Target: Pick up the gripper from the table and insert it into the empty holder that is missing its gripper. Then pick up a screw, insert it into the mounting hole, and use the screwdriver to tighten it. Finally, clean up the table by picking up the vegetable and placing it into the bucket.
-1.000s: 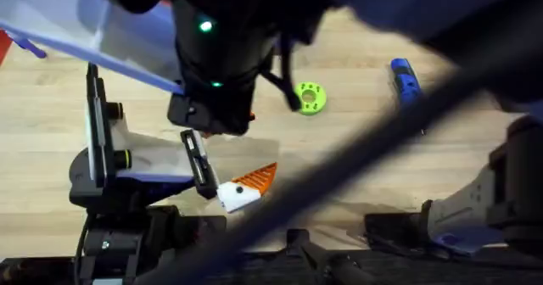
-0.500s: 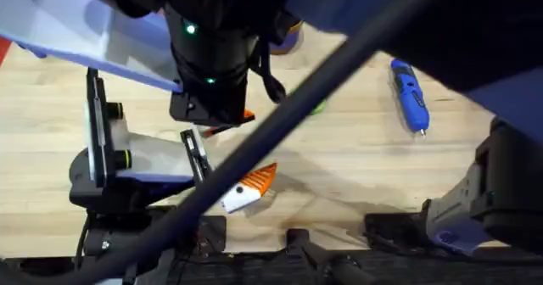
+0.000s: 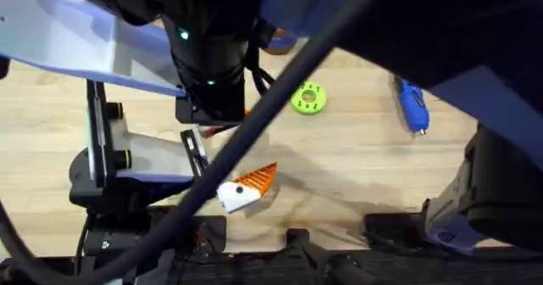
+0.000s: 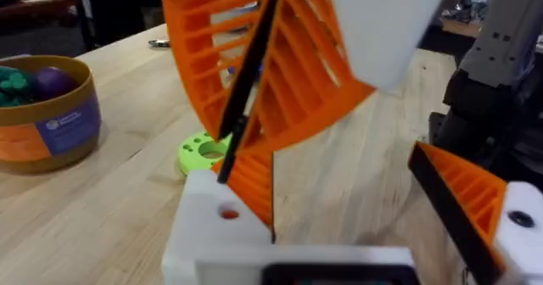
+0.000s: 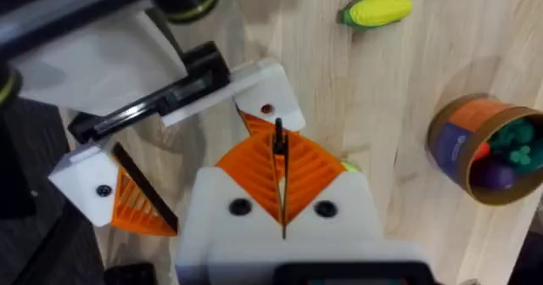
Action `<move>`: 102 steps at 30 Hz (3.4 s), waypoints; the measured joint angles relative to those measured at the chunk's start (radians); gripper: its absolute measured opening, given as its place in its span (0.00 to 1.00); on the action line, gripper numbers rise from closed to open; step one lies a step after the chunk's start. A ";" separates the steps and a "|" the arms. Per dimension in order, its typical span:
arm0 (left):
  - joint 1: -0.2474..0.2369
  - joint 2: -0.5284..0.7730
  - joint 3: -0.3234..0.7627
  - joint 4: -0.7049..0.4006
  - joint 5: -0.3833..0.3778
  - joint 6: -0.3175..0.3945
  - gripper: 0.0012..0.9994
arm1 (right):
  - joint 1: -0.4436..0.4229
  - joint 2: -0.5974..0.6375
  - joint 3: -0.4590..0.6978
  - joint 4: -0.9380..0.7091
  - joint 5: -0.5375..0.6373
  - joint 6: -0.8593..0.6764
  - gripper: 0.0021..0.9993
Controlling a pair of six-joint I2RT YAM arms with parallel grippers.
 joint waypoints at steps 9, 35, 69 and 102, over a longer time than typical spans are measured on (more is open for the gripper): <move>0.000 0.000 0.000 0.000 0.000 0.000 0.99 | 0.000 0.001 0.000 -0.002 0.000 -0.016 0.00; 0.000 0.000 0.000 0.000 0.000 0.000 0.99 | 0.000 0.013 0.000 -0.005 -0.021 -0.020 0.00; 0.000 0.000 0.000 0.000 -0.005 -0.005 0.99 | 0.000 0.058 0.000 -0.008 -0.027 -0.019 0.00; 0.000 0.000 0.000 -0.002 0.002 -0.009 0.99 | 0.000 0.078 0.002 0.025 -0.038 0.019 0.00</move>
